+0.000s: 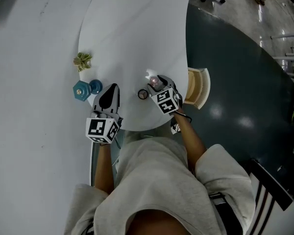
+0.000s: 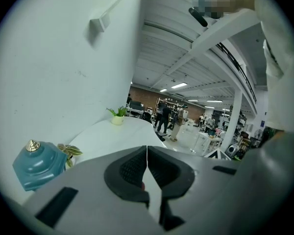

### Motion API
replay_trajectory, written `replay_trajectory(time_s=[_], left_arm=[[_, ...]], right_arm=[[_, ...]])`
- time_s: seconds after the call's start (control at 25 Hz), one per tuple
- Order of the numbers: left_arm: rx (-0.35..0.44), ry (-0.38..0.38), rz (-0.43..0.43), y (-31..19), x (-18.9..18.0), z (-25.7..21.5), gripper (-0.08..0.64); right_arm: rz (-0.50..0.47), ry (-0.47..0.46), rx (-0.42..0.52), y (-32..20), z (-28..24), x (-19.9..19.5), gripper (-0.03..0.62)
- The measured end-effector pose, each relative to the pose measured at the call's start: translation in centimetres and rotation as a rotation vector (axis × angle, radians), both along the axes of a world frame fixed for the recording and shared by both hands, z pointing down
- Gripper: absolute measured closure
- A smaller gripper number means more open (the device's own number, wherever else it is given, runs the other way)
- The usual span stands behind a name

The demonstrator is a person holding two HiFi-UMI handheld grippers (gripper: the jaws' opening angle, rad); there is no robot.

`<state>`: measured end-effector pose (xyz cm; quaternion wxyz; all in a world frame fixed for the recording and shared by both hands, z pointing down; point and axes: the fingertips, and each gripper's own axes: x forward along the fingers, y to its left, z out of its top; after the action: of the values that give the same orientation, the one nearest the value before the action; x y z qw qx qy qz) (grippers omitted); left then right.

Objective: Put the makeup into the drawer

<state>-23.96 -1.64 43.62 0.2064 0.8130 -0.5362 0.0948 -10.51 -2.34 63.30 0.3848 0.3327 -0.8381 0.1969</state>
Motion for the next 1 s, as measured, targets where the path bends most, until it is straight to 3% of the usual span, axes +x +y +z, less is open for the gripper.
replay_trajectory(time_s=[0.28, 0.48, 0.8, 1.0], left_arm=[[0.006, 0.004, 0.019, -0.2, 0.8, -0.2, 0.548], [0.006, 0.003, 0.064, -0.7, 3.0, 0.0, 0.548], [0.002, 0.012, 0.208, -2.3, 10.7, 0.5, 0.548], [-0.012, 0.020, 0.308, -3.5, 14.9, 1.1, 0.548]], right_arm=[[0.019, -0.021, -0.005, -0.1, -0.2, 0.2, 0.362], [0.119, -0.091, 0.011, -0.4, -1.3, 2.5, 0.362], [0.393, -0.124, 0.083, -1.8, -3.4, 13.8, 0.362], [0.582, -0.128, 0.061, -1.2, -2.2, 20.5, 0.362]])
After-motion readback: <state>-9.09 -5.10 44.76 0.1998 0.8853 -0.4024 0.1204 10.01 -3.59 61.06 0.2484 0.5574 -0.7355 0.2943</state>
